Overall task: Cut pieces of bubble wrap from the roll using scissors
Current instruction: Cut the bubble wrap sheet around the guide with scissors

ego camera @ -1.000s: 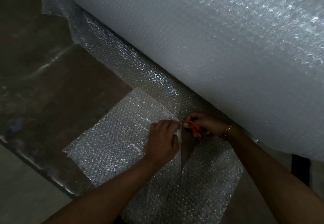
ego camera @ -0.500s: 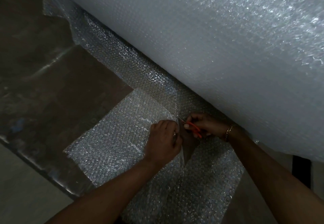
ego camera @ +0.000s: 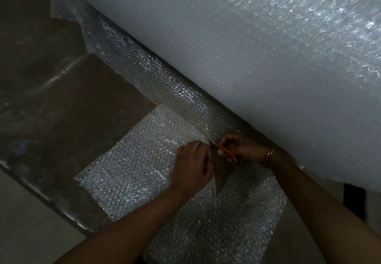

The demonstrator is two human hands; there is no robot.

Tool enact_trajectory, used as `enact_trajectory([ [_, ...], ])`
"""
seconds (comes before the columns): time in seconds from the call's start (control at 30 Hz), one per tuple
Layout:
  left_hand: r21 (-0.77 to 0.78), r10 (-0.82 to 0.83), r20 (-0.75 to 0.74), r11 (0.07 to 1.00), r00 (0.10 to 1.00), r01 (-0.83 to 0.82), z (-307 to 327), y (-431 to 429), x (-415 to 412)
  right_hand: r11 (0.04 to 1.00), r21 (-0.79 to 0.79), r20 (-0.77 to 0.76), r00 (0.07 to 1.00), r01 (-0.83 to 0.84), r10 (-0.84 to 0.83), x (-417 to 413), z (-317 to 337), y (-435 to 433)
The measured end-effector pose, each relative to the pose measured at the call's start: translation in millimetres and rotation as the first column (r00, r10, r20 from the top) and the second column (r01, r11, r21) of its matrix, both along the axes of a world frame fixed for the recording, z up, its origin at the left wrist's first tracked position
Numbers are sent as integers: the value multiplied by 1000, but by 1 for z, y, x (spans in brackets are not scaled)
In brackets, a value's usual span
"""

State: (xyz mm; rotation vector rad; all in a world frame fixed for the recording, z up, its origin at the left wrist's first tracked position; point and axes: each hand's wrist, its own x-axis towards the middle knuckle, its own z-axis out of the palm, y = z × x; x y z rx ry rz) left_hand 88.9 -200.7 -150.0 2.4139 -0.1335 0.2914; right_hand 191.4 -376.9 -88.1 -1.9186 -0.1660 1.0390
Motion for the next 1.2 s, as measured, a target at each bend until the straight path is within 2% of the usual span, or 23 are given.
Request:
enact_trajectory([
  [0.3,-22,-5,-9,1000,1000,5,0,0,0,992,-130,6,1000,2,-1,3,6,18],
  [0.5,-23,-5,-3,1000,1000,4,2,0,0,994,-107,-5,1000,-7,7,2,9,19],
  [0.67,-24,-17,-10,1000,1000,17,0,0,0,999,-20,-25,999,31,-31,0,6,12],
  [1.0,-2,-8,-21,1000,1000,8,0,0,0,995,-98,-14,1000,14,-16,6,5,25],
  [1.2,2,-10,-23,1000,1000,10,0,0,0,998,-57,-22,1000,6,-8,5,8,22],
])
